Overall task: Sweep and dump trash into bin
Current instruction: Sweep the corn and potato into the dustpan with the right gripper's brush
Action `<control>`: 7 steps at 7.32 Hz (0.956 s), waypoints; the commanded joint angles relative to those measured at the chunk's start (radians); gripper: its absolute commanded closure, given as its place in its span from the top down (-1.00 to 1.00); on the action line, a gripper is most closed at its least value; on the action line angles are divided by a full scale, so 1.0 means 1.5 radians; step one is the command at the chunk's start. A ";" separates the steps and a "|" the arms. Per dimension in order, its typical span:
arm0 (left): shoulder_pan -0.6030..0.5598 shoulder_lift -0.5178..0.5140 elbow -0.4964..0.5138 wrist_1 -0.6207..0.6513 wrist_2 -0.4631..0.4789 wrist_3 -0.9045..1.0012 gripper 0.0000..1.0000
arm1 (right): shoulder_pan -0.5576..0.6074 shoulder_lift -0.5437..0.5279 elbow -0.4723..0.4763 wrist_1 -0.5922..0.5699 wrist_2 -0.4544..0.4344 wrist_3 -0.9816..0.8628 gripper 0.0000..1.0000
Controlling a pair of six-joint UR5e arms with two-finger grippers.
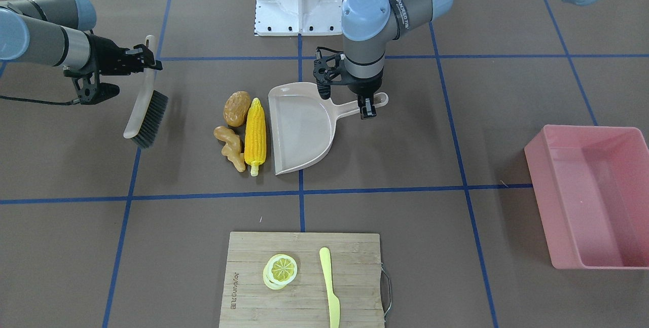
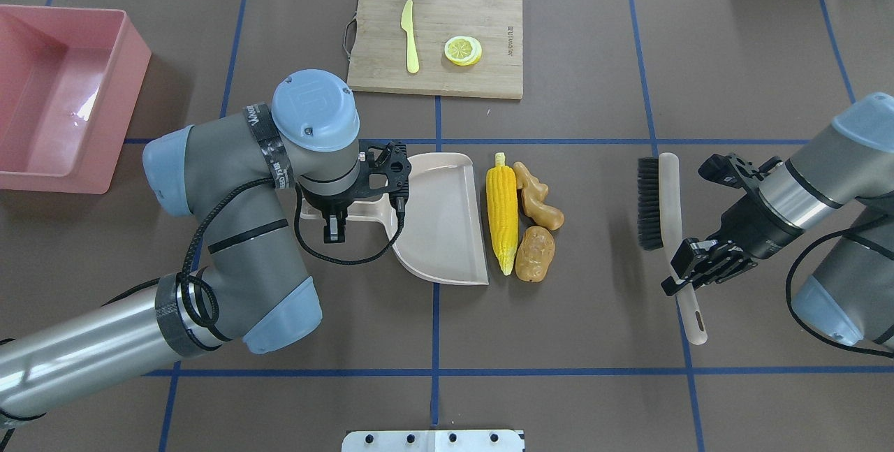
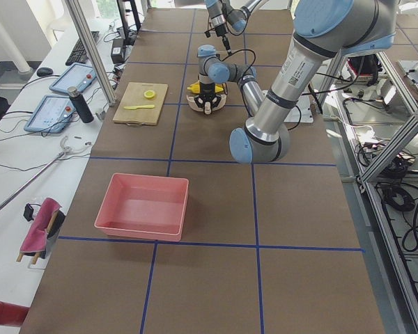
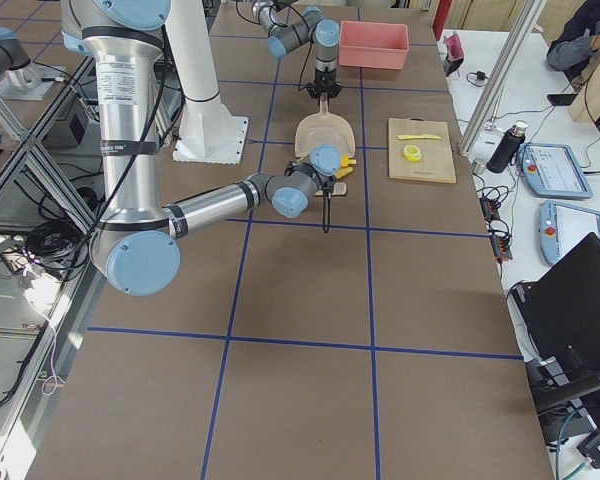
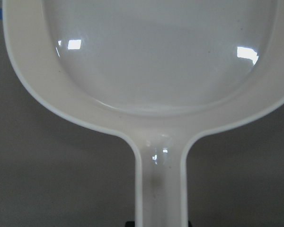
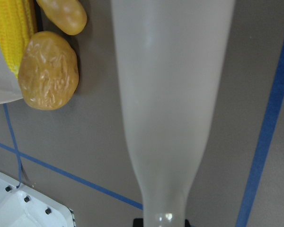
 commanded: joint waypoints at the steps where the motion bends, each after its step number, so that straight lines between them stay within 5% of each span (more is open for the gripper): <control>1: -0.001 0.000 0.001 0.001 0.000 -0.001 -1.00 | -0.043 0.062 -0.087 0.113 0.003 0.064 -1.00; 3: -0.002 0.004 0.004 -0.002 0.000 0.000 -1.00 | -0.082 0.130 -0.117 0.110 0.012 0.062 -1.00; 7: -0.001 0.003 0.023 -0.027 0.000 -0.001 -1.00 | -0.030 0.131 -0.171 0.111 0.108 0.008 -1.00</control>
